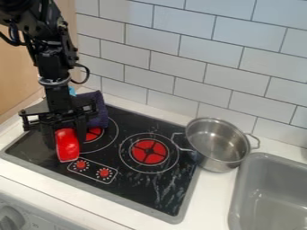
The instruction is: Take the red apple piece out of the silver bowl
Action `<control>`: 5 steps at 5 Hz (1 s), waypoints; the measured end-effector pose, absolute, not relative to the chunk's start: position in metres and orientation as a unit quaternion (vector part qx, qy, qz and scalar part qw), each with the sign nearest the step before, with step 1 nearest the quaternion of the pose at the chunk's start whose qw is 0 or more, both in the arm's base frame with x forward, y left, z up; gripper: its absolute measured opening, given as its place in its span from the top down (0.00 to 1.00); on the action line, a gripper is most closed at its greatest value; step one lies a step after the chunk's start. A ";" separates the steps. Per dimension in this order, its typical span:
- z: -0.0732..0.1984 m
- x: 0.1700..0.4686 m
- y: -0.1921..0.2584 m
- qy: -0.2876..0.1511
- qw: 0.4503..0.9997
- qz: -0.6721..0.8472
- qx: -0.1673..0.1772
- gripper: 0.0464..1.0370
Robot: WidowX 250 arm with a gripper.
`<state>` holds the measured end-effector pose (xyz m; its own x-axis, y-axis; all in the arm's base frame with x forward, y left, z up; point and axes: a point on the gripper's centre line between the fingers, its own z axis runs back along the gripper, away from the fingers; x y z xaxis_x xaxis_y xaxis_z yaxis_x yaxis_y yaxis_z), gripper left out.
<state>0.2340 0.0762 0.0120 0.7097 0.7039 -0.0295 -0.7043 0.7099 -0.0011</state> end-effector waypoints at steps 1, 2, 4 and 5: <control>0.011 0.235 0.077 0.014 0.922 0.386 -0.007 0.42; 0.006 0.229 0.078 0.027 0.912 0.410 -0.005 0.11; 0.006 0.225 0.077 0.038 0.911 0.410 -0.003 0.03; 0.012 0.226 0.077 0.033 0.915 0.401 -0.004 0.04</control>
